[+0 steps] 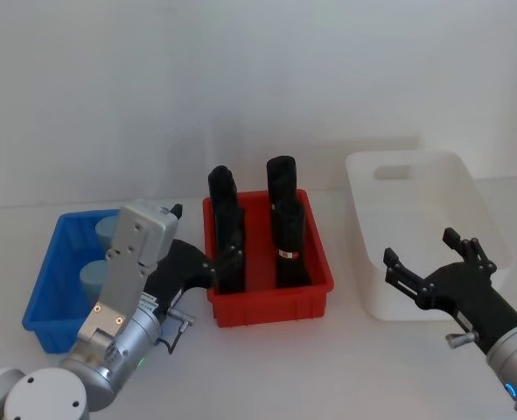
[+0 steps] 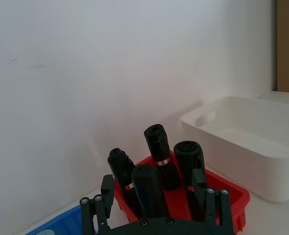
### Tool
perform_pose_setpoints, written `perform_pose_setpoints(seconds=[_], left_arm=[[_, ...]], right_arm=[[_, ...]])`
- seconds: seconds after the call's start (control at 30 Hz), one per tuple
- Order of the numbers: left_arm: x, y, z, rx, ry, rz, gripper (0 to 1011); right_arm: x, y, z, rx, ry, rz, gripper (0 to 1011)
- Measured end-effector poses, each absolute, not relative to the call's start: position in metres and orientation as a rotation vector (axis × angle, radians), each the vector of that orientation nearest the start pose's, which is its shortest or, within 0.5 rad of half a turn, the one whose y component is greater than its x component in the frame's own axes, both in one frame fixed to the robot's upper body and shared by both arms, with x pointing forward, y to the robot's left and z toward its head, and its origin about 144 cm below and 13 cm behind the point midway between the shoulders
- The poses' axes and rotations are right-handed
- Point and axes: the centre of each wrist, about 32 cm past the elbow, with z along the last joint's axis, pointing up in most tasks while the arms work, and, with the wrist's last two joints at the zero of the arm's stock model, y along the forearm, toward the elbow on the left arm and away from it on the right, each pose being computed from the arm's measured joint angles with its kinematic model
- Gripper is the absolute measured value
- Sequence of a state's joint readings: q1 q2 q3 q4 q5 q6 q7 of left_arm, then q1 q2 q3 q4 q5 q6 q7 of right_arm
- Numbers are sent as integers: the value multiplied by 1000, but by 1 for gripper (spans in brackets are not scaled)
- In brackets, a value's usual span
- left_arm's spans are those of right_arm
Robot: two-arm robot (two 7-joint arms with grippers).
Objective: Pick the cotton swabs from the blue box and place them into the white box.
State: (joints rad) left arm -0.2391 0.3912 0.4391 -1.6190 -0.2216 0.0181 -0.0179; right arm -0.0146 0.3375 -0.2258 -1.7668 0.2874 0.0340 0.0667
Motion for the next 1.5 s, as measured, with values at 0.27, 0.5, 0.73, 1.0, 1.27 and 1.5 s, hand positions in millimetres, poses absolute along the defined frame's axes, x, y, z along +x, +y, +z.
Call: perform_pose_setpoints(seconds=[0.27,0.5,0.73,1.0,1.27,1.5], left_arm=[[502,225,1206,72,-208,1165,1004],[511,246,1205,78,-158,1193,1004],[520,266,1201,84,-112,1227,1004],[531,289,1193,92,-58,1268,1004],[540,306,1184,97,-9,1294,1004],[547,316,1175,110,32,1307,1004]], right_arm=[[443,-237,1189,26,-75,-1230,1002],[443,-237,1189,26,-75,-1229,1002],[443,-237,1189,26,-75,-1230,1002],[443,-237,1189,26,-75,-1229,1002],[443,-237,1189,26,-75,-1230,1002],[443,-237,1189,26,-75,-1229,1002]])
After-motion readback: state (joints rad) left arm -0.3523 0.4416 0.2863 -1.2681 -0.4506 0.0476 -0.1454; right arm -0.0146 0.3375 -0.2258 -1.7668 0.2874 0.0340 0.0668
